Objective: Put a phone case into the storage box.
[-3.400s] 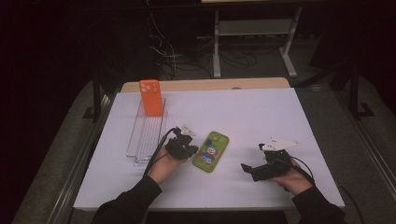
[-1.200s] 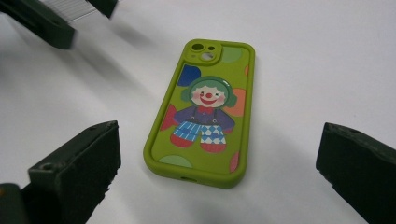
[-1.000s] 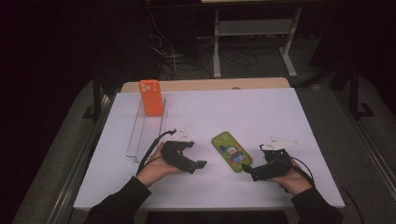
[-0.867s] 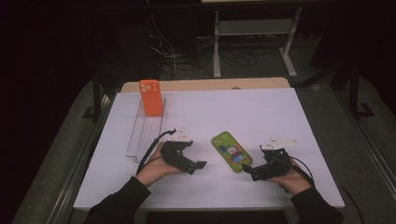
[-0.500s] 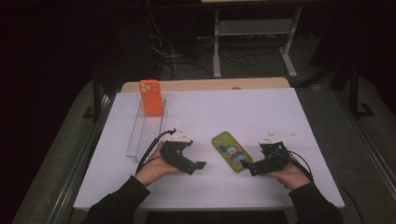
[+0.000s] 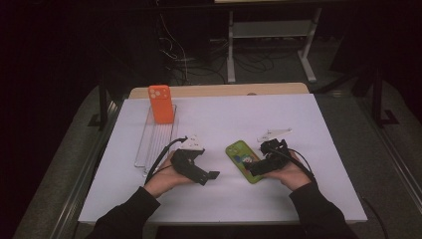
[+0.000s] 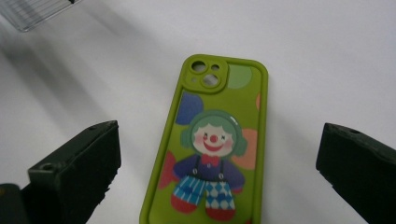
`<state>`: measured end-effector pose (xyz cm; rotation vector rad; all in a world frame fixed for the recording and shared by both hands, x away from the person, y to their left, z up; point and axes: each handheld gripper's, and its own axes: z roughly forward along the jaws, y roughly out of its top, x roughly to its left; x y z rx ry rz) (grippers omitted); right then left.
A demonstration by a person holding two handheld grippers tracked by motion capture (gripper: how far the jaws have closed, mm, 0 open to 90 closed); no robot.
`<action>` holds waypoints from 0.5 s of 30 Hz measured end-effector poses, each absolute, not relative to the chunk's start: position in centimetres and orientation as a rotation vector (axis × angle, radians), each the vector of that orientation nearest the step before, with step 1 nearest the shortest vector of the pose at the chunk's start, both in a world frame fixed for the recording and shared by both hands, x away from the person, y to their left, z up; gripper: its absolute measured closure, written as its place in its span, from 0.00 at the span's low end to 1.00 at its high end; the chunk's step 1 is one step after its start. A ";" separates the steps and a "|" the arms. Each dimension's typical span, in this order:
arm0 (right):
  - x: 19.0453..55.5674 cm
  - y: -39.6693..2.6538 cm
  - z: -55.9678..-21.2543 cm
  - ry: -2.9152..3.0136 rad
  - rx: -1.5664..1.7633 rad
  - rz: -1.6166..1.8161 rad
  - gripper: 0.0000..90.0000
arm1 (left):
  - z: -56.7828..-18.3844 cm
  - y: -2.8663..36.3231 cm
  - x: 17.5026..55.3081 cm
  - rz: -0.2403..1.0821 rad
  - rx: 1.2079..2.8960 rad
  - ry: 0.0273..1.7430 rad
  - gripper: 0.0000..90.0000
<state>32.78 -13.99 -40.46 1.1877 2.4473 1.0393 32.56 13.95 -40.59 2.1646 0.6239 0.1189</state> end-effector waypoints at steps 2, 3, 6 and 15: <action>33.2 -13.6 -40.6 2.452 1.208 1.033 0.00 | -40.6 14.0 32.6 0.118 2.168 0.622 0.00; 33.4 -13.5 -40.8 2.456 1.215 1.026 0.00 | -40.6 14.0 32.6 0.116 2.168 0.623 0.00; 33.7 -13.0 -41.2 2.463 1.243 1.000 0.00 | -40.6 14.0 32.6 0.123 2.177 0.614 0.00; 34.0 -12.5 -42.3 2.502 1.242 0.909 0.00 | -40.8 14.0 32.6 0.115 2.180 0.618 0.00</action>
